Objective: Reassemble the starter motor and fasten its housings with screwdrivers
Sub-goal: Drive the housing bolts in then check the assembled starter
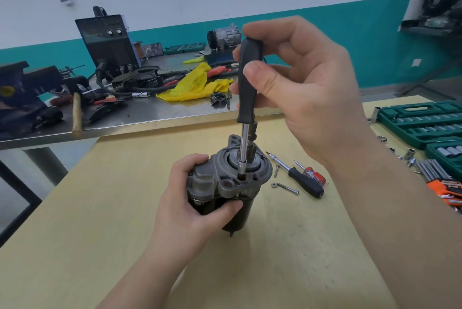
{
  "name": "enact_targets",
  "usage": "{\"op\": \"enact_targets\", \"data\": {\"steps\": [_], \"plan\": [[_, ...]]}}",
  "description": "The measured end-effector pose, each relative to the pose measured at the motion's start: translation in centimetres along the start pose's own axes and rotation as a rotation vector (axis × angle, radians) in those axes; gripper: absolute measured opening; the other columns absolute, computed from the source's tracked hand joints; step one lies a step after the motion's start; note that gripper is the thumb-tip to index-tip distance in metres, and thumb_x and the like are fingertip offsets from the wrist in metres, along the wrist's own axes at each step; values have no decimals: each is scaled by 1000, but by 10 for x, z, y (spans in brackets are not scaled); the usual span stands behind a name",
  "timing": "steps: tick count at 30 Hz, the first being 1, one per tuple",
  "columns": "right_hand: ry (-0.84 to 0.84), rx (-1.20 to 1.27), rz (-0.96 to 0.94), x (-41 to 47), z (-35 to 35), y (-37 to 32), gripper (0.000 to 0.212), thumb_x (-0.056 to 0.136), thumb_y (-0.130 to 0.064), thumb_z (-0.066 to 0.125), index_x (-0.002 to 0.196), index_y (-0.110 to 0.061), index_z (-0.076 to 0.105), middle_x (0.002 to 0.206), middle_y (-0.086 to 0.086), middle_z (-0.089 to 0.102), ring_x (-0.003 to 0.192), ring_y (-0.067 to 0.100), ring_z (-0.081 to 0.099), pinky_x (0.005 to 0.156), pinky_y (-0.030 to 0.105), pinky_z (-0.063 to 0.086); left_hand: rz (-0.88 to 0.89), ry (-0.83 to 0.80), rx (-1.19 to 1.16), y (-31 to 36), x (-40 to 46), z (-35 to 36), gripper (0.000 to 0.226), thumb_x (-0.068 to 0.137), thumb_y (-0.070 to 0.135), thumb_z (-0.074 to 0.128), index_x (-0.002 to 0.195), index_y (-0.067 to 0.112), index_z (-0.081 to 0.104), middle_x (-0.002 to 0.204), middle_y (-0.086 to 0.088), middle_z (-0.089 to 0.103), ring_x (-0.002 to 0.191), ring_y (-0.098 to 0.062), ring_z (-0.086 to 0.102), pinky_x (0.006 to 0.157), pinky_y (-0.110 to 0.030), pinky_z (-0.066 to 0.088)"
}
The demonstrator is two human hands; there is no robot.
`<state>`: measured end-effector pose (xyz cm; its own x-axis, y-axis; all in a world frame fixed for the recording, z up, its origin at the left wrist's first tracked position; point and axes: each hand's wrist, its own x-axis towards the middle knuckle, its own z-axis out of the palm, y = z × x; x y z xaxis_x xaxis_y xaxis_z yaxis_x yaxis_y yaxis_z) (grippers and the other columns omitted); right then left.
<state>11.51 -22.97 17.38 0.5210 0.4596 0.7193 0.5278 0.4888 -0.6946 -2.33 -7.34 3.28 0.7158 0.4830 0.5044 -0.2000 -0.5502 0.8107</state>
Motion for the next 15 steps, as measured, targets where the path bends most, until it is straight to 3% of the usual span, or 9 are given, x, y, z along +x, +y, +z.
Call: {"op": "enact_targets", "data": {"steps": [6,9,13,15], "plan": [[77,-110,-11,1,2,-2,32,91,-7,82,112,-24,65,95,-14,69,76,35,68,73,48,67,8,7,0,-2,0,-1,83,57,41,95,129,52,54,121,21,70,108,-7,72,85,-10,53],[118,-167,-21,1,5,-2,33,88,-13,86,111,-25,64,93,-13,67,78,38,65,74,54,64,8,7,1,-4,0,-1,83,57,40,95,129,51,54,121,21,69,107,-6,72,85,-11,54],[121,-134,-21,1,4,-2,28,92,-13,83,114,-20,66,94,-9,71,79,16,70,74,47,66,15,13,9,-3,0,-1,82,57,41,94,127,53,54,121,22,69,107,-5,72,85,-9,52],[87,-27,14,2,2,0,22,98,-11,72,119,-13,67,103,6,76,87,27,75,73,49,67,15,15,11,-3,0,-1,82,57,42,94,127,54,54,120,23,69,108,-4,72,85,-9,52]]}}
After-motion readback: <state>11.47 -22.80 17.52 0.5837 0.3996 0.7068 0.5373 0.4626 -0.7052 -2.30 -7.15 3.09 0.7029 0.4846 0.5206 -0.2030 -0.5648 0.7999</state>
